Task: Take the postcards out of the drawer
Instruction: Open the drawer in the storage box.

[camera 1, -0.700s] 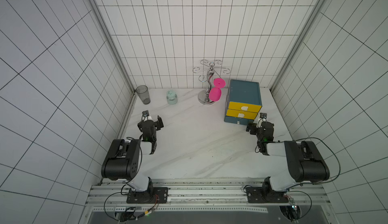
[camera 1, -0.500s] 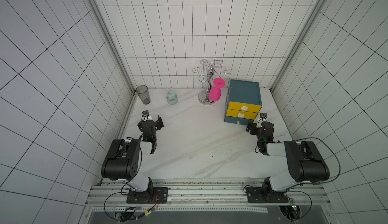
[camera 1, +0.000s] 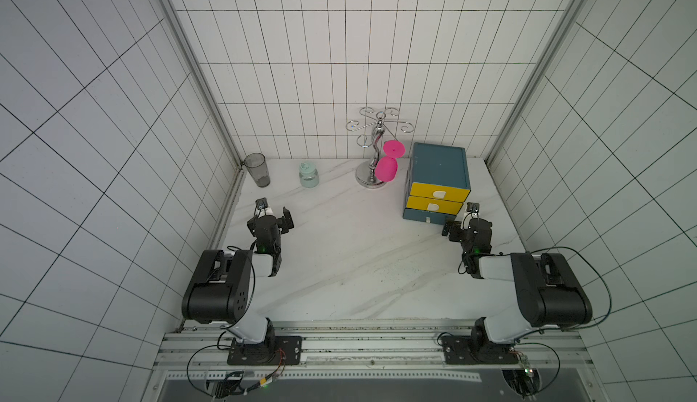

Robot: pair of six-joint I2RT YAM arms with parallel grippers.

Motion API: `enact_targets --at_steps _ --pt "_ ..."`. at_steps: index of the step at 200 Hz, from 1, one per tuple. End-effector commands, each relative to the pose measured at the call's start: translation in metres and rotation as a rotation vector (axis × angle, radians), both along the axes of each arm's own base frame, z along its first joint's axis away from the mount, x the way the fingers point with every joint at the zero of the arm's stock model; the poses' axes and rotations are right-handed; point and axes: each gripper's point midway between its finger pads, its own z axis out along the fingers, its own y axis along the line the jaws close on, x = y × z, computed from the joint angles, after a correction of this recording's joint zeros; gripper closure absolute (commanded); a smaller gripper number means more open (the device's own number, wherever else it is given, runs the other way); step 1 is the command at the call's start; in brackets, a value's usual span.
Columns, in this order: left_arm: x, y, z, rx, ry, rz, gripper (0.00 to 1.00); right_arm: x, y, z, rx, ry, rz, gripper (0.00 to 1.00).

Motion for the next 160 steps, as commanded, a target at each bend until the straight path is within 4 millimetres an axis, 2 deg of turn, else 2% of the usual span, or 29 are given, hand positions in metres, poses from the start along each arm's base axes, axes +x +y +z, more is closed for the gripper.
enact_targets --at_steps 1,44,54,65,78,100,116,134,146,160 --pt "0.003 0.0 0.01 -0.005 -0.023 0.003 0.01 0.007 -0.003 0.01 -0.007 -0.03 -0.014 0.01" --pt "0.003 0.0 0.009 -0.005 -0.024 0.003 0.01 0.007 -0.003 0.011 -0.003 -0.032 -0.01 0.01" --pt "0.003 0.0 0.01 -0.004 -0.027 0.003 0.04 0.005 -0.005 0.013 -0.006 -0.043 -0.023 0.01" --pt "0.002 0.001 0.013 0.001 -0.039 0.007 0.07 0.0 -0.013 0.022 -0.004 -0.074 -0.077 0.01" --pt "-0.001 0.0 0.029 0.038 -0.086 0.022 0.07 -0.011 -0.02 0.04 0.003 -0.088 -0.128 0.01" --pt "-0.01 -0.003 0.047 0.005 0.02 0.109 0.05 -0.035 -0.019 0.066 0.058 -0.013 -0.146 0.01" --pt "-0.014 -0.023 0.06 -0.074 0.084 0.044 0.06 -0.057 -0.015 0.086 0.131 -0.011 -0.151 0.01" --pt "-0.025 -0.049 0.082 -0.161 0.05 -0.02 0.05 -0.082 -0.018 0.116 0.185 -0.041 -0.192 0.01" --pt "-0.032 -0.076 0.094 -0.241 0.019 -0.115 0.05 -0.091 -0.017 0.14 0.2 -0.072 -0.184 0.01" --pt "-0.038 -0.103 0.103 -0.382 -0.009 -0.186 0.05 -0.092 -0.015 0.164 0.216 -0.074 -0.168 0.01"
